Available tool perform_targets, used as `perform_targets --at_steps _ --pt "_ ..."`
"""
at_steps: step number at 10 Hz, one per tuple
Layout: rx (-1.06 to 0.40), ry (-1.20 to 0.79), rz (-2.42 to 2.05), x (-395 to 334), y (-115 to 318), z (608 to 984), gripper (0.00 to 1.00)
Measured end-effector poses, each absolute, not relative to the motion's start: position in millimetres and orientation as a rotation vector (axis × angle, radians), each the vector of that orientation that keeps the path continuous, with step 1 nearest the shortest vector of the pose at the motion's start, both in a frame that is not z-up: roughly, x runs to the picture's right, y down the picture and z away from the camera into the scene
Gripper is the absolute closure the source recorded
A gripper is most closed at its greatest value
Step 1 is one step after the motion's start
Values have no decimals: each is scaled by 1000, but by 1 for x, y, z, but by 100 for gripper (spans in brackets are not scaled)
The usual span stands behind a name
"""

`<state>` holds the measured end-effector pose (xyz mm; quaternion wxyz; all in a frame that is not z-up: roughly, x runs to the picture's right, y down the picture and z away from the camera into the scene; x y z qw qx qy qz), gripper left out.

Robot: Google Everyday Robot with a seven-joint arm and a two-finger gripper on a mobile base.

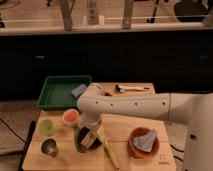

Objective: Place eraser in purple bowl

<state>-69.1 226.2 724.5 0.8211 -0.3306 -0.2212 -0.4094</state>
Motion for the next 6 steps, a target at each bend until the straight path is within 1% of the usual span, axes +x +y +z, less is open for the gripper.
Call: perform_targets --at_steps 6 --pt "-696 -486 -867 -69 224 722 20"
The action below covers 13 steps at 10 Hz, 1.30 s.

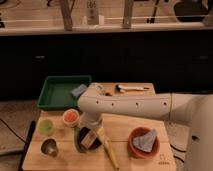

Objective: Place eraser in purple bowl

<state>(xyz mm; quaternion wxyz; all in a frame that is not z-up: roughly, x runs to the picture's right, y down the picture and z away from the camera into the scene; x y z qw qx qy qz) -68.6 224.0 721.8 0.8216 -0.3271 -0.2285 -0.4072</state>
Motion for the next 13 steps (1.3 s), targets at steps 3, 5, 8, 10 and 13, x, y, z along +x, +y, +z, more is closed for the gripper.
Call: perform_targets --at_steps 3,5,8,10,13 --pt "-659 -504 -855 -66 220 719 20" --pt "-654 -507 -854 -67 219 719 20" --pt "-654 -506 -853 -66 219 719 20" --pt "-654 -508 -856 -68 220 719 20" --pt "-654 -508 -856 -68 220 719 20"
